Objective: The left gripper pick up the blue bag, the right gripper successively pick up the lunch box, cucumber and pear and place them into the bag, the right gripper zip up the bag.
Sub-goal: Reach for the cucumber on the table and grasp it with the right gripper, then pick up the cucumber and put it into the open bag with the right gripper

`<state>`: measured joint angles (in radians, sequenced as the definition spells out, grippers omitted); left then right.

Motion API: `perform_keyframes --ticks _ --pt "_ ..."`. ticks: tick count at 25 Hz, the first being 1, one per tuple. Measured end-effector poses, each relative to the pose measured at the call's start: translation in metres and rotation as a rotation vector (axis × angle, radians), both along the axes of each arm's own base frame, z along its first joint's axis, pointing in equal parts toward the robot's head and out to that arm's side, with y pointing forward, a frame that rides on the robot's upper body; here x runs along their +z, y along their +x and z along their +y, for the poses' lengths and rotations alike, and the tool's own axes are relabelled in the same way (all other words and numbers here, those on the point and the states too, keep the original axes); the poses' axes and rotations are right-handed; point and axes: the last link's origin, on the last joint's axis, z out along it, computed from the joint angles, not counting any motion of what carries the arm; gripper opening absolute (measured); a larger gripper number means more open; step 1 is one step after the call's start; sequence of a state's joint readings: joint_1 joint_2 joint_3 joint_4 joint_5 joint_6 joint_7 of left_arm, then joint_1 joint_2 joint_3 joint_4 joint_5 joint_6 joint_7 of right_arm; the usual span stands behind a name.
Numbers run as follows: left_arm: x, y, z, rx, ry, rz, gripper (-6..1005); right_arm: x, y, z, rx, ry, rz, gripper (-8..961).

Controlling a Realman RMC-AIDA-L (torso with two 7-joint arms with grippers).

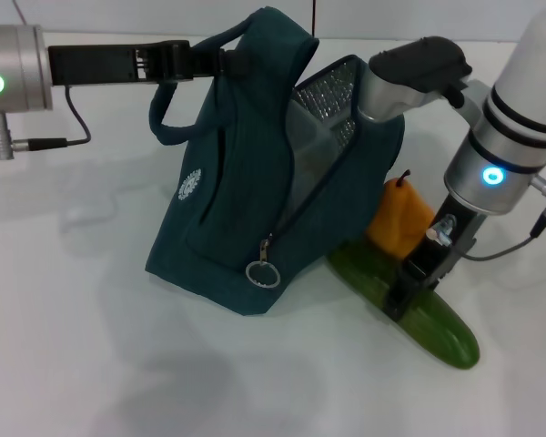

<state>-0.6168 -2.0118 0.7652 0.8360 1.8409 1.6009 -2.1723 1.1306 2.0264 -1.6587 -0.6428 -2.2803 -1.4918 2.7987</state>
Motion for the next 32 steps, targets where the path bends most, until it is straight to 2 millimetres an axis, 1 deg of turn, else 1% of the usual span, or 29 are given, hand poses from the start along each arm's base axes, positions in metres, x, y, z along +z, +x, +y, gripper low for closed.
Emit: perform_keyframes --ticks 9,14,20,23,25,28,32 --pt "0.0 -0.002 -0.002 0.006 -0.005 -0.003 57 0.005 0.01 -0.003 -0.043 -0.004 0.021 617" --pt "-0.001 -0.001 -0.002 0.006 -0.009 -0.005 56 0.017 0.015 -0.005 -0.116 -0.011 0.134 616" --pt "-0.001 0.001 -0.001 0.004 -0.013 -0.006 56 0.042 0.033 -0.012 -0.232 -0.03 0.321 616" --pt "-0.002 0.001 -0.001 0.009 -0.021 -0.005 57 0.057 0.047 -0.024 -0.308 -0.057 0.44 616" --pt "-0.002 0.002 -0.001 0.013 -0.026 -0.001 57 0.07 0.061 -0.034 -0.373 -0.064 0.543 615" --pt "-0.002 0.002 0.0 0.016 -0.028 0.0 57 0.088 0.075 -0.046 -0.421 -0.063 0.678 615" --pt "-0.002 0.002 0.0 0.016 -0.029 0.0 56 0.107 0.082 -0.062 -0.445 -0.096 0.842 617"
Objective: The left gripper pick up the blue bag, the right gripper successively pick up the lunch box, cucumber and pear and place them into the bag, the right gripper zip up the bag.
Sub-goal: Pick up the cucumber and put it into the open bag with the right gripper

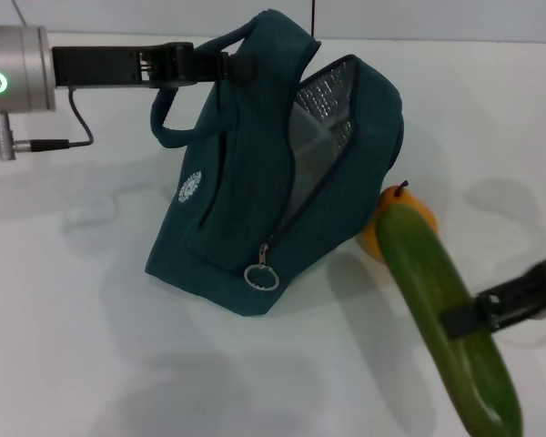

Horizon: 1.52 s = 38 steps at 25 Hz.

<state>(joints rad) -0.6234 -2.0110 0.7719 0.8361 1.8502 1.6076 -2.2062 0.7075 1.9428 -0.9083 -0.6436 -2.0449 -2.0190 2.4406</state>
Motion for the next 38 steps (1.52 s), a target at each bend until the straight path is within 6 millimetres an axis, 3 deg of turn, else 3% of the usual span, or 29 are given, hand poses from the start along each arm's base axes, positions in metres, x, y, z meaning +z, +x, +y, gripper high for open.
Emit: perform_keyframes --ticks 7,10,13,17,21,24,29,38 --pt "-0.002 0.0 -0.001 0.002 -0.005 -0.004 56 0.021 -0.009 -0.011 0.095 0.067 0.246 622" --pt "-0.004 0.003 -0.002 -0.005 -0.018 -0.011 57 0.028 -0.014 -0.007 0.191 0.177 0.345 624" --pt "-0.005 0.004 -0.003 -0.006 -0.027 -0.016 57 0.03 -0.016 0.005 0.306 0.393 0.412 626" --pt "-0.005 0.002 -0.004 0.007 -0.034 -0.02 57 0.012 -0.01 0.018 0.427 0.749 0.454 629" --pt "-0.005 0.002 -0.005 0.013 -0.032 -0.024 57 -0.01 -0.012 0.021 0.481 0.962 0.543 631" --pt "-0.004 0.001 -0.005 0.017 -0.031 -0.025 56 -0.024 -0.017 0.02 0.501 1.017 0.58 634" --pt "-0.004 0.0 -0.005 0.022 -0.034 -0.023 56 -0.03 -0.03 0.02 0.558 1.096 0.641 637" --pt "-0.002 -0.002 -0.005 0.027 -0.035 -0.019 56 -0.072 -0.043 0.023 0.713 1.062 0.521 643"
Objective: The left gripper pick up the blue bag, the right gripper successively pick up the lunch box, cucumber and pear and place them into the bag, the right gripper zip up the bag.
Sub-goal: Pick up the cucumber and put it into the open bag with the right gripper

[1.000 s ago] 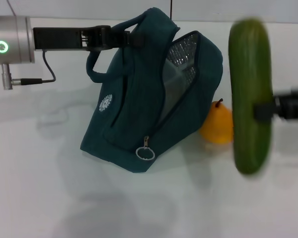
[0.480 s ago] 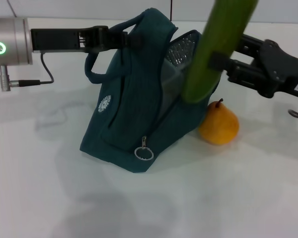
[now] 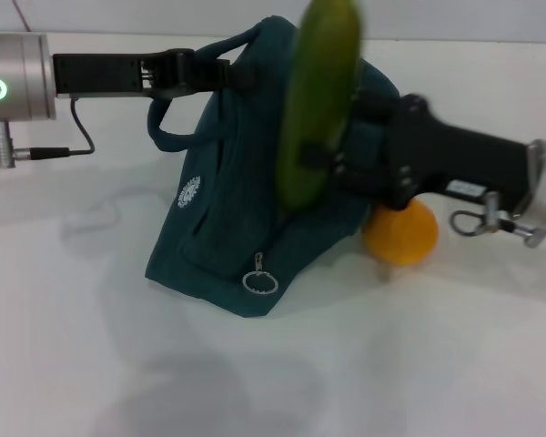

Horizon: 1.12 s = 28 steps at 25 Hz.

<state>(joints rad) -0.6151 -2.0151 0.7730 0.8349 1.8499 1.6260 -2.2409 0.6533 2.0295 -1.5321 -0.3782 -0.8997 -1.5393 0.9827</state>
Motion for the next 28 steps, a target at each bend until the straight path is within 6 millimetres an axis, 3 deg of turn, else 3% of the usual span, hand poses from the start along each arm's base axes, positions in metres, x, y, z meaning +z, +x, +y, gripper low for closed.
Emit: perform_keyframes --ticks 7,18,28 --pt "0.002 -0.002 0.0 0.005 0.004 0.003 57 -0.026 -0.008 -0.004 0.061 0.031 -0.119 648" --pt "0.008 -0.009 -0.002 0.029 0.012 0.002 57 -0.025 0.005 -0.006 0.027 0.038 -0.15 655" --pt "0.008 -0.012 -0.003 0.037 0.011 0.003 57 -0.039 0.01 0.003 -0.053 -0.041 -0.282 662"
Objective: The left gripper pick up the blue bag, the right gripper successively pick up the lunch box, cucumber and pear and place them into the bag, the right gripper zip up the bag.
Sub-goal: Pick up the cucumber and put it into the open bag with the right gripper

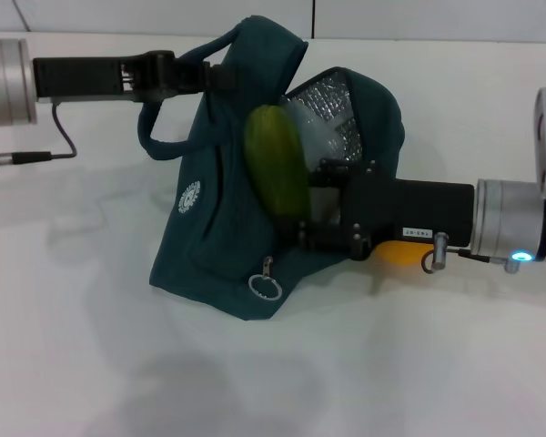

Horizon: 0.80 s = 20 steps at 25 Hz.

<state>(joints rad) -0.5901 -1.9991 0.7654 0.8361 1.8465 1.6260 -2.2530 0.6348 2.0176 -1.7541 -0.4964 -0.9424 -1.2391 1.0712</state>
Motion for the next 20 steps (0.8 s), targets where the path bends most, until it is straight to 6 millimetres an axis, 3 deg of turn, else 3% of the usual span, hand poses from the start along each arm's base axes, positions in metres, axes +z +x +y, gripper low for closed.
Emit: perform_keyframes --ticks 9,20 --pt "0.001 -0.008 -0.005 0.024 0.002 -0.004 56 0.006 -0.006 -0.002 -0.035 -0.057 0.025 668" --pt "0.0 -0.009 -0.006 0.024 0.003 -0.004 56 0.021 0.006 -0.004 -0.088 -0.094 0.034 676"
